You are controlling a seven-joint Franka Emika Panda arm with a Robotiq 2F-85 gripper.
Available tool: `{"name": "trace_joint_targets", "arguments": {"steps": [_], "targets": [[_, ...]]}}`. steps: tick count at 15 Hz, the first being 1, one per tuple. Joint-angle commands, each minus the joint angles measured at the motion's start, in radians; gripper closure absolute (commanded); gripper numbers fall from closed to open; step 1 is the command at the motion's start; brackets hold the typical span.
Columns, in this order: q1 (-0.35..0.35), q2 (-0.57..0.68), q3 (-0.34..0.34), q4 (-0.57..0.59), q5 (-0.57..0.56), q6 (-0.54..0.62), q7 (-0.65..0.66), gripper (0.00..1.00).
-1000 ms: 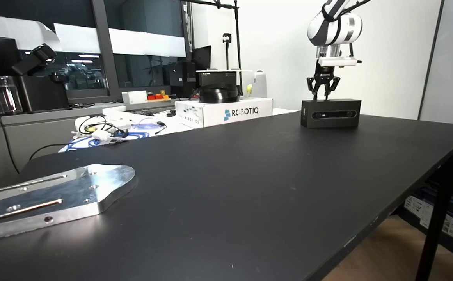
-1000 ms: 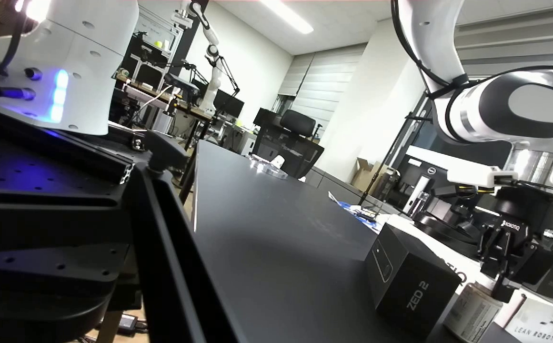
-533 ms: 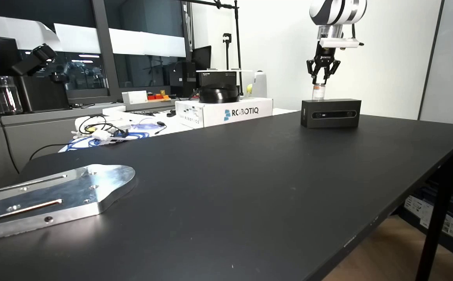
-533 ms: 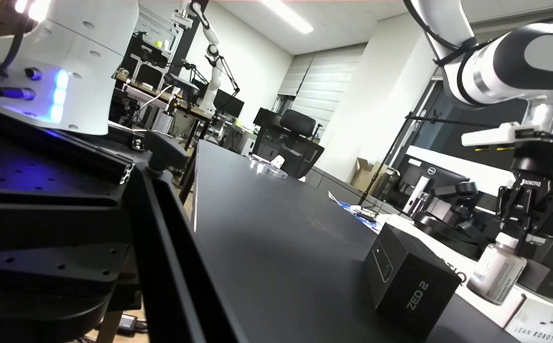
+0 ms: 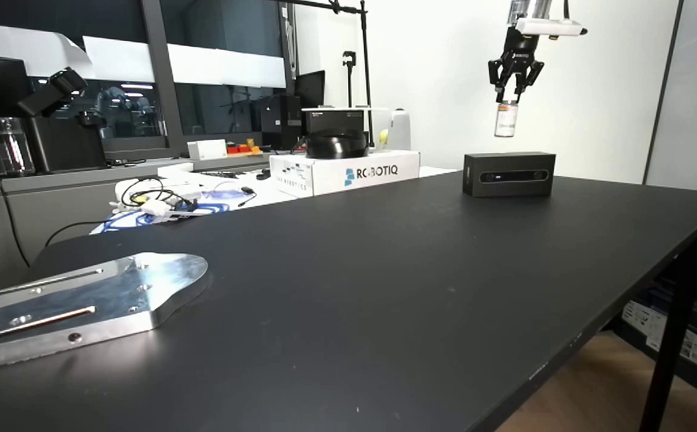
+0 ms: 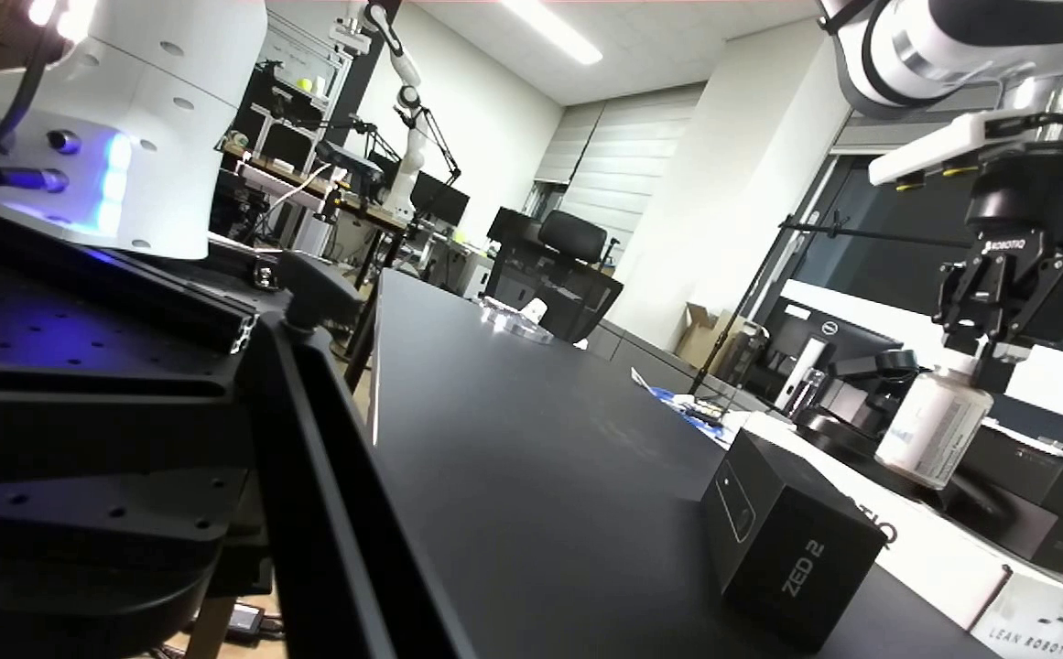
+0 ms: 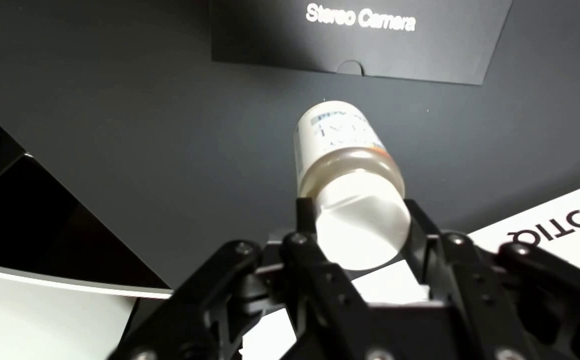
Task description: Put the white bottle on the black box
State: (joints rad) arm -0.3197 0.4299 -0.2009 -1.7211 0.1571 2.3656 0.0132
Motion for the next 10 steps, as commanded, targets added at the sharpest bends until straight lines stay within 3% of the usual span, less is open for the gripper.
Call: {"name": "trace_joint_targets", "arguments": {"steps": [1,10], "targets": [[0.008,-0.135,0.0,-0.18,-0.008,0.029,-0.042,0.81],[0.005,-0.257,0.025,-0.431,0.091,0.133,-0.179,0.81]]}}
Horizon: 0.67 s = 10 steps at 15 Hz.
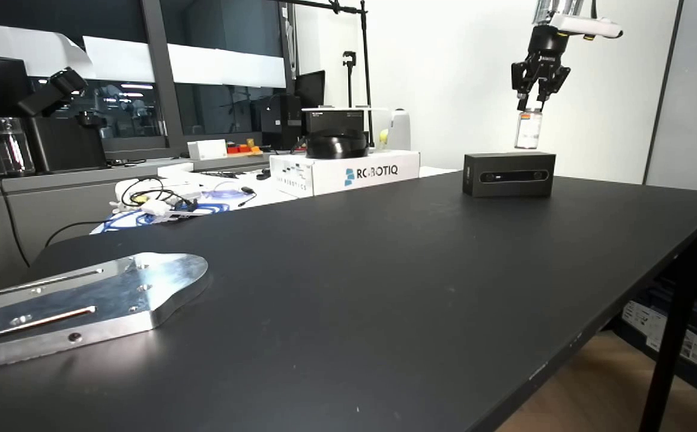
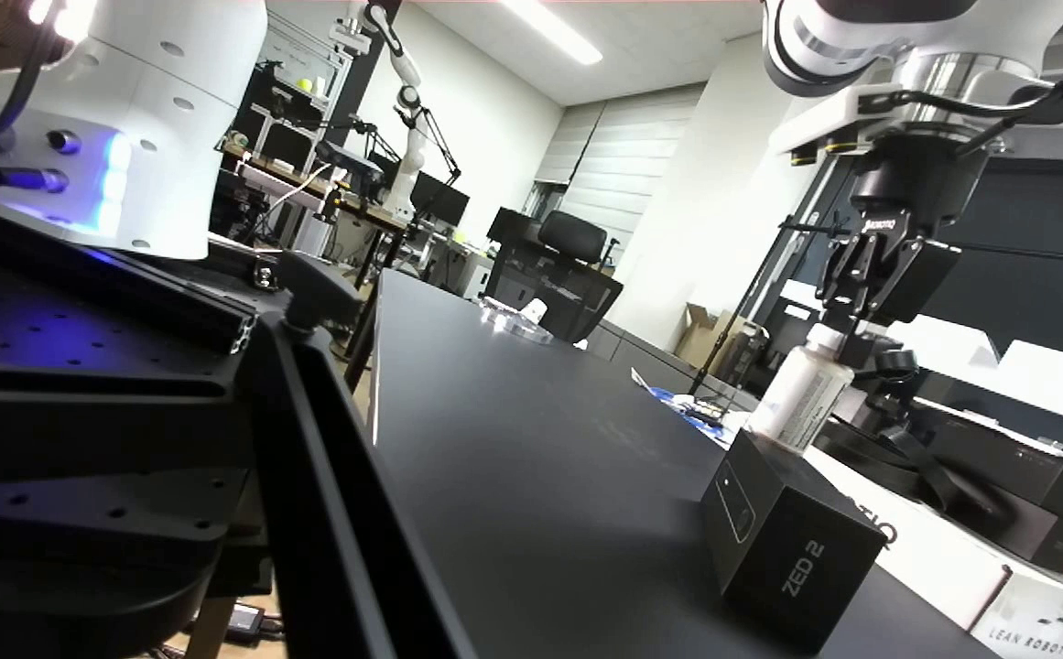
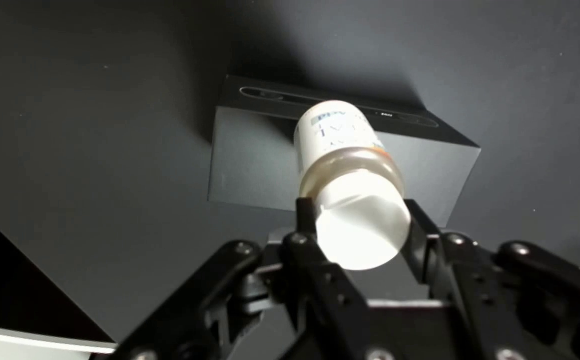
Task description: Put the white bottle on the black box
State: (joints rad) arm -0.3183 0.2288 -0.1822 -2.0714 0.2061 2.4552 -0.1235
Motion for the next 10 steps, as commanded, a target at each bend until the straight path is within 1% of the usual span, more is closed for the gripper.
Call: {"name": "trace_joint_targets", "arguments": {"steps": [1,5,10], "targets": [[0.003,-0.061,0.01,-0.097,0.057,0.059,-0.057,0.81],[0.004,-0.079,0.017,-0.135,0.096,0.092,-0.098,0.81],[0.006,-0.096,0.016,-0.135,0.125,0.095,-0.121,0.81]]}}
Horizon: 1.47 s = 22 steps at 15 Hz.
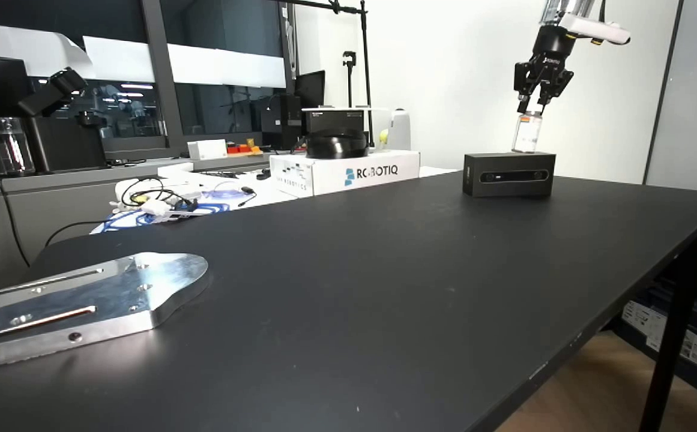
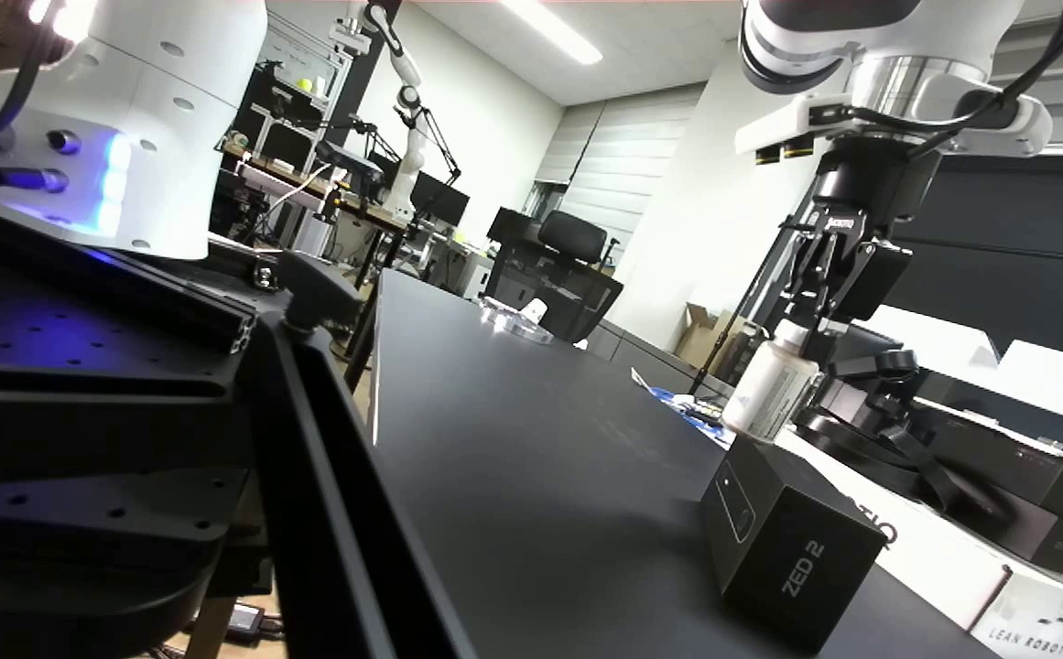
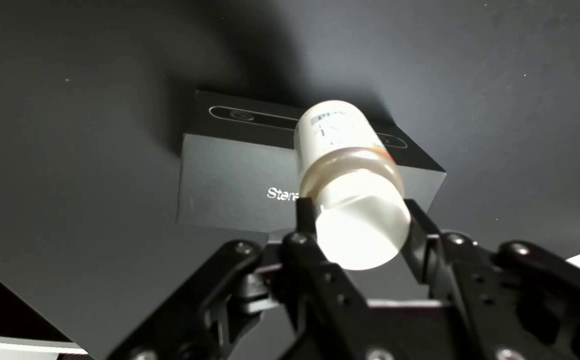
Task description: Put the white bottle on the black box
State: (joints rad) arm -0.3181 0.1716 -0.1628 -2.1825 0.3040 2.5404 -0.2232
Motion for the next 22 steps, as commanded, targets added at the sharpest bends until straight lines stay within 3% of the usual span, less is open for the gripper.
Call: {"name": "trace_joint_targets", "arguments": {"steps": [1,10,22], "targets": [[0.007,-0.04,-0.004,-0.022,0.028,0.012,-0.023,0.81],[0.014,0.034,-0.008,0.012,-0.015,0.162,0.003,0.81],[0.019,0.078,-0.019,0.042,-0.14,0.155,0.067,0.81]]}}
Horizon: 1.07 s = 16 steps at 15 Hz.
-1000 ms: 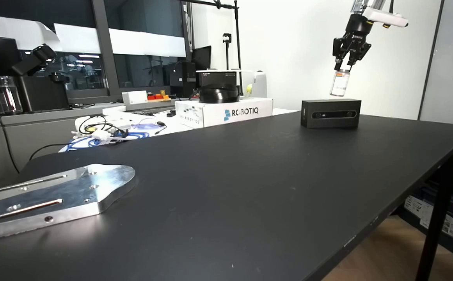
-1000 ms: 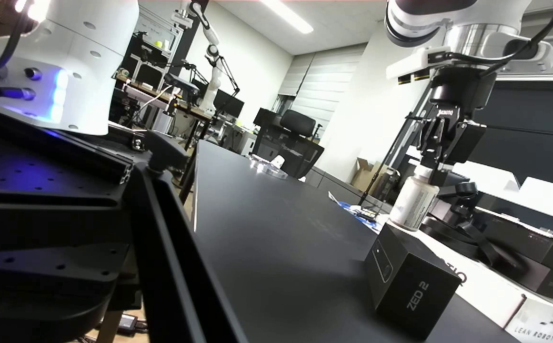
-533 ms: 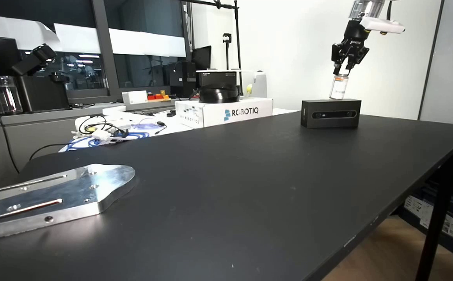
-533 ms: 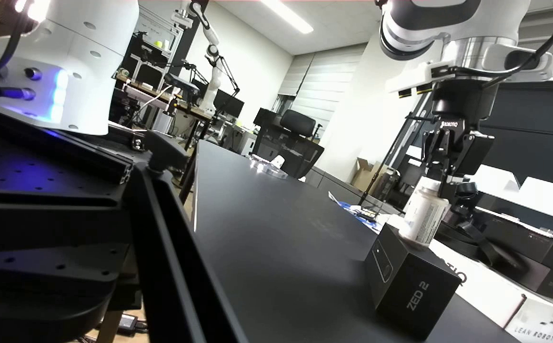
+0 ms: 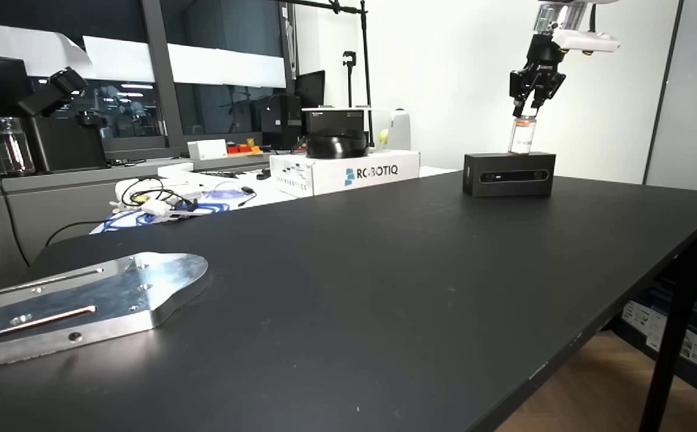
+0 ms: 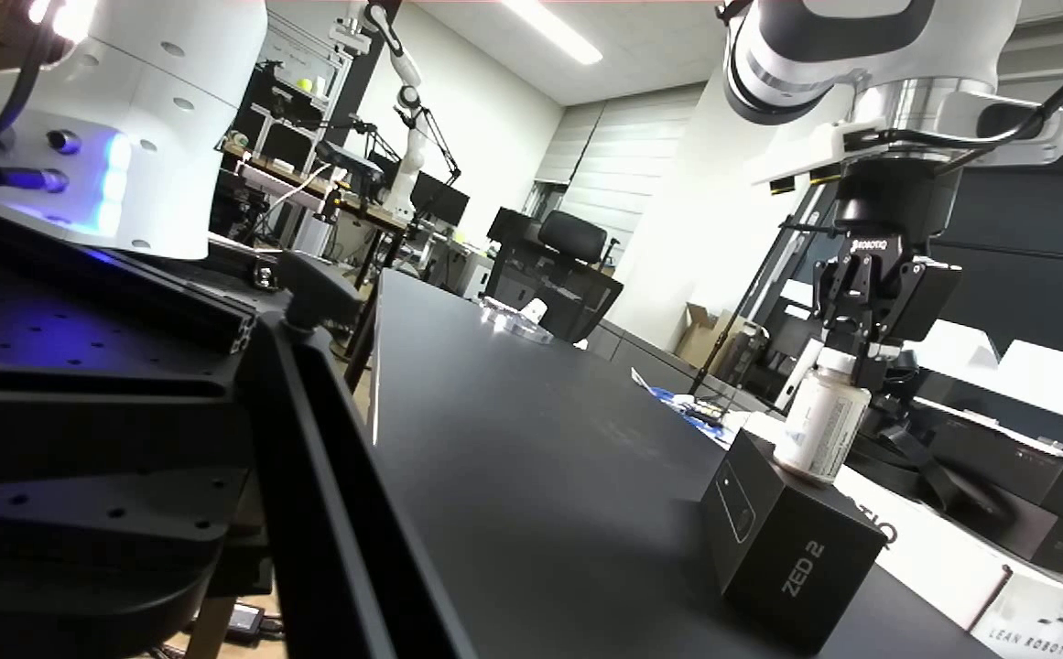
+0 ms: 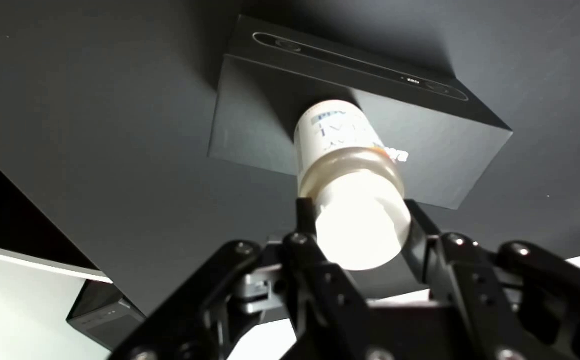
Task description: Put the white bottle on the black box
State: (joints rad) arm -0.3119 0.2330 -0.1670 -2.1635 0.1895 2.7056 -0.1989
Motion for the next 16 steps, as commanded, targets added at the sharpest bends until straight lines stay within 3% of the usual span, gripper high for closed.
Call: {"name": "trace_joint_targets", "arguments": {"steps": [1,13,14,15,16], "targets": [[0.013,0.015,-0.015,0.023,-0.028,-0.014,0.043,0.81],[0.016,0.065,-0.026,0.105,-0.058,-0.134,0.096,0.81],[0.017,0.067,-0.027,0.11,-0.058,-0.138,0.101,0.48],[0.017,0.067,-0.027,0.115,-0.056,-0.142,0.102,0.31],[0.016,0.067,-0.026,0.116,-0.053,-0.146,0.103,0.24]]}}
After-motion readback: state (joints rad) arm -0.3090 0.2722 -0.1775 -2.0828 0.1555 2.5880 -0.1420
